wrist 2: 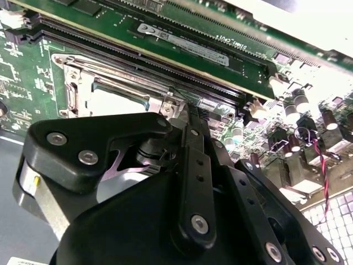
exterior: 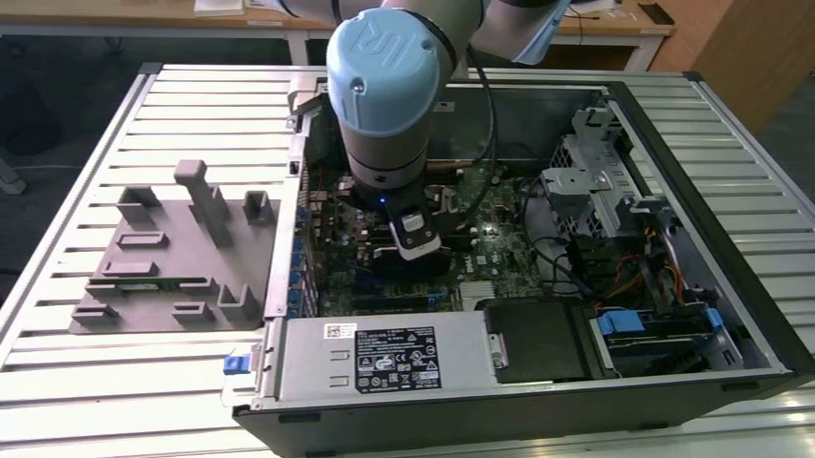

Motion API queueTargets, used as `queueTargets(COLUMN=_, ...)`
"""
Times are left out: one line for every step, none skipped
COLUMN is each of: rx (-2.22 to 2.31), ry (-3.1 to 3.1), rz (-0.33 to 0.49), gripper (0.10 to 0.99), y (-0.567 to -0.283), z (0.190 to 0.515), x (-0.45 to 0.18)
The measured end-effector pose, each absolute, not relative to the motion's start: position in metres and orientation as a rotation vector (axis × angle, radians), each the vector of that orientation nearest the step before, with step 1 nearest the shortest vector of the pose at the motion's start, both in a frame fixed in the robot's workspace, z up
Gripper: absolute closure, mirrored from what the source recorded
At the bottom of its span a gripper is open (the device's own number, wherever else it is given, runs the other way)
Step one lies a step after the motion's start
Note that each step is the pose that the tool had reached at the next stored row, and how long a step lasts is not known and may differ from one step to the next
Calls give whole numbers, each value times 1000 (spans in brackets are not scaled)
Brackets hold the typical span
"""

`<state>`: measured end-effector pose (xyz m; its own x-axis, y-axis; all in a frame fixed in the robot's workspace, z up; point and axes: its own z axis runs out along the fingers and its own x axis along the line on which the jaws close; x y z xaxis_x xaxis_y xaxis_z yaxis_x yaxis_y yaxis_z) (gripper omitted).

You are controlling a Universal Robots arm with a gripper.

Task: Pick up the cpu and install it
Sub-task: 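Install the second cpu locking lever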

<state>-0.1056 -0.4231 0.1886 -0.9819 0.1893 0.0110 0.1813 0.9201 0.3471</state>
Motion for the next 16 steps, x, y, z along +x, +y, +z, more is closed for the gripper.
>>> queueTargets(rx=295, ry=3056, rz=550, gripper=980, y=-423, z=187, x=-106)
queueTargets(rx=295, ry=3056, rz=550, gripper=980, y=-423, z=187, x=-106)
queueTargets(rx=295, ry=3056, rz=550, gripper=980, y=-423, z=187, x=-106)
queueTargets(rx=295, ry=3056, rz=550, gripper=980, y=-423, z=187, x=-106)
queueTargets(rx=295, ry=3056, rz=550, gripper=980, y=-423, z=187, x=-106)
queueTargets(rx=295, ry=3056, rz=550, gripper=980, y=-423, z=187, x=-106)
queueTargets(rx=295, ry=3056, rz=550, gripper=980, y=-423, z=188, x=-106)
queueTargets(rx=295, ry=3056, rz=550, gripper=980, y=-423, z=190, x=-106)
queueTargets(rx=295, ry=3056, rz=550, gripper=980, y=-423, z=192, x=-106)
queueTargets(rx=295, ry=3056, rz=550, gripper=980, y=-423, z=195, x=-106)
queueTargets(rx=295, ry=3056, rz=549, gripper=980, y=-423, z=198, x=-106)
queueTargets(rx=295, ry=3056, rz=549, gripper=980, y=-423, z=201, x=-106)
queueTargets(rx=295, ry=3056, rz=548, gripper=980, y=-423, z=204, x=-106)
queueTargets(rx=295, ry=3057, rz=543, gripper=980, y=-423, z=206, x=-105)
queueTargets(rx=295, ry=3058, rz=533, gripper=980, y=-423, z=207, x=-105)
queueTargets(rx=296, ry=3060, rz=512, gripper=980, y=-423, z=208, x=-104)
